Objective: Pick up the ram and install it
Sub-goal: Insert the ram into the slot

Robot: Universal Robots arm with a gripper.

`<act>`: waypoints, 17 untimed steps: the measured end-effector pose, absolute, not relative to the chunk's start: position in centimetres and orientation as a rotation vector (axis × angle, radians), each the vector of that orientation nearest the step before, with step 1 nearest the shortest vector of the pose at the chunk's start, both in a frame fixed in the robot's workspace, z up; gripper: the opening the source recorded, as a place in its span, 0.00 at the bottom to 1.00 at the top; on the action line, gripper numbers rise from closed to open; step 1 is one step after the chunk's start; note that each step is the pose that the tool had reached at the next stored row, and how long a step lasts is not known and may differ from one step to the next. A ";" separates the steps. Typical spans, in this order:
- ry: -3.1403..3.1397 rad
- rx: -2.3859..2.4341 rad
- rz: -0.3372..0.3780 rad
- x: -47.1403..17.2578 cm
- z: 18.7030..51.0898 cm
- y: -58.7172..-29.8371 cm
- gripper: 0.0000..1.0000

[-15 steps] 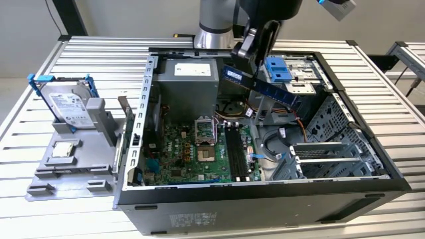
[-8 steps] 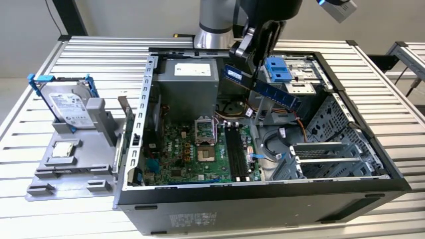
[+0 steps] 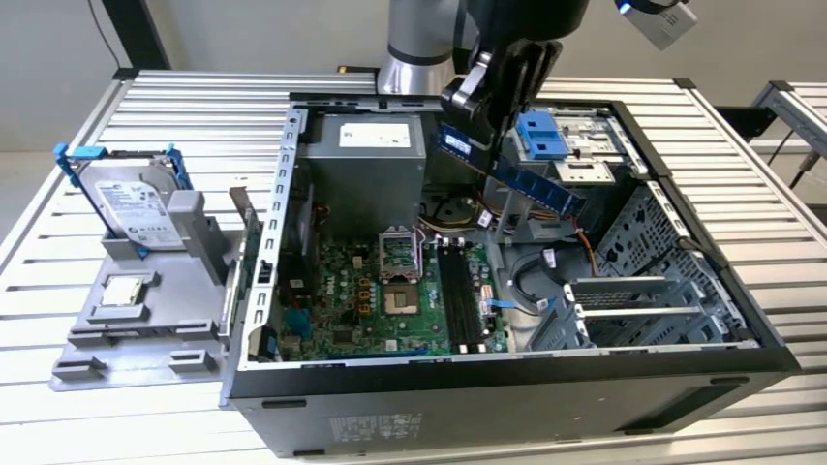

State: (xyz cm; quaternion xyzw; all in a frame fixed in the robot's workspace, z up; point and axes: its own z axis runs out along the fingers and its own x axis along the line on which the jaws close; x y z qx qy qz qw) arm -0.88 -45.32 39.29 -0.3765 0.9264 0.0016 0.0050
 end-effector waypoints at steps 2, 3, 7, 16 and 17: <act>2.917 -1.139 0.005 -0.9 39.3 -45.3 0.00; 2.925 -1.119 0.005 -0.9 39.3 -45.3 0.00; 2.957 -1.030 0.004 -0.9 39.3 -45.3 0.00; 3.015 -0.845 0.003 -0.9 39.3 -45.3 0.00; 3.021 -0.823 0.003 -0.9 39.3 -45.3 0.00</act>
